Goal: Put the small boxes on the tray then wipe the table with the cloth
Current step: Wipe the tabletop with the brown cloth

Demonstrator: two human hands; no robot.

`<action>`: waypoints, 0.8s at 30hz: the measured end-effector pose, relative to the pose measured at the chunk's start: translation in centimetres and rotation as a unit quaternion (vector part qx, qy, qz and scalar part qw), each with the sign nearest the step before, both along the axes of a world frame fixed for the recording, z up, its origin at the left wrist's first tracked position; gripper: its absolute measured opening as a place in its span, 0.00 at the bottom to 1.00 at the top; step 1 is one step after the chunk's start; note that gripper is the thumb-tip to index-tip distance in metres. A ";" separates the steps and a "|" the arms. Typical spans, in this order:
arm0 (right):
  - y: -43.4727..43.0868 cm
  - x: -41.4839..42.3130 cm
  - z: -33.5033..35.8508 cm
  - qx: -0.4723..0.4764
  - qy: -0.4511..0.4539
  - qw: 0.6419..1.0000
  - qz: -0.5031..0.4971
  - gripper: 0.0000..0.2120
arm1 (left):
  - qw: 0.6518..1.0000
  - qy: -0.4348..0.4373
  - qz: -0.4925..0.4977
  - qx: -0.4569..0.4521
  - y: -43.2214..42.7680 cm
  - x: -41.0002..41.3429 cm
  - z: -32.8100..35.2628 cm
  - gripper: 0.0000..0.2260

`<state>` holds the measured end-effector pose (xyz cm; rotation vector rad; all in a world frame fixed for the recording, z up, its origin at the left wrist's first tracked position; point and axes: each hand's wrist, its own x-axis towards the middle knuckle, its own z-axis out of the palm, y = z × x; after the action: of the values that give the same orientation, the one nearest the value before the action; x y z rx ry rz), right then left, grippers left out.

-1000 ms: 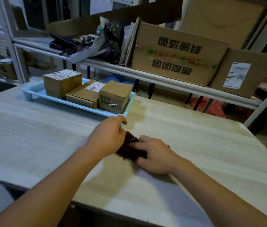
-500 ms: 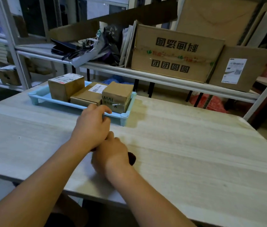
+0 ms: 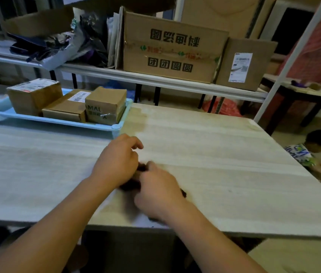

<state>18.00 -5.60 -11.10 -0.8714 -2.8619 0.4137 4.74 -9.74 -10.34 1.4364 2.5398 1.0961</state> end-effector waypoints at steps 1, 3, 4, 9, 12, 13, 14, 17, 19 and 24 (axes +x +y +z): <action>-0.9 0.6 -0.5 0.011 -0.015 0.999 0.027 0.21 | 1.000 0.001 0.008 0.016 -0.2 -0.1 0.1 0.13; 1.0 2.8 -0.8 0.019 -0.015 1.000 0.001 0.22 | 1.000 0.001 0.003 0.023 -0.6 -0.2 0.1 0.12; 3.2 4.5 -0.8 0.020 -0.016 0.999 -0.032 0.23 | 1.000 0.001 -0.006 0.015 -0.5 0.0 0.0 0.12; 11.5 10.8 -0.9 0.030 -0.022 0.980 -0.197 0.22 | 0.998 -0.006 -0.054 -0.006 1.3 2.6 -0.4 0.12; 13.7 11.1 -0.1 0.055 0.061 0.969 -0.233 0.19 | 0.997 0.001 -0.077 -0.011 2.2 4.1 -0.3 0.13; 14.8 11.5 0.2 0.065 0.078 0.961 -0.259 0.20 | 0.997 0.008 -0.080 -0.009 2.3 4.1 -0.2 0.13; 15.8 12.1 0.2 0.067 0.074 0.955 -0.279 0.20 | 0.997 0.016 -0.079 -0.008 2.3 4.0 0.0 0.14; 15.4 13.1 -0.7 0.019 0.020 0.962 -0.273 0.19 | 0.998 0.009 -0.060 -0.002 2.3 2.9 0.4 0.14; 11.6 11.5 -1.1 0.018 0.019 0.976 -0.218 0.19 | 0.999 -0.009 -0.043 0.010 2.5 2.0 0.5 0.13; 0.1 5.6 -0.5 -0.043 0.029 0.998 0.028 0.17 | 0.998 -0.018 -0.046 0.024 3.2 2.0 1.0 0.13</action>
<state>23.60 -5.47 -11.57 -0.7798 -2.8396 0.5632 6.79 -6.49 -9.38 1.5133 2.4119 1.1645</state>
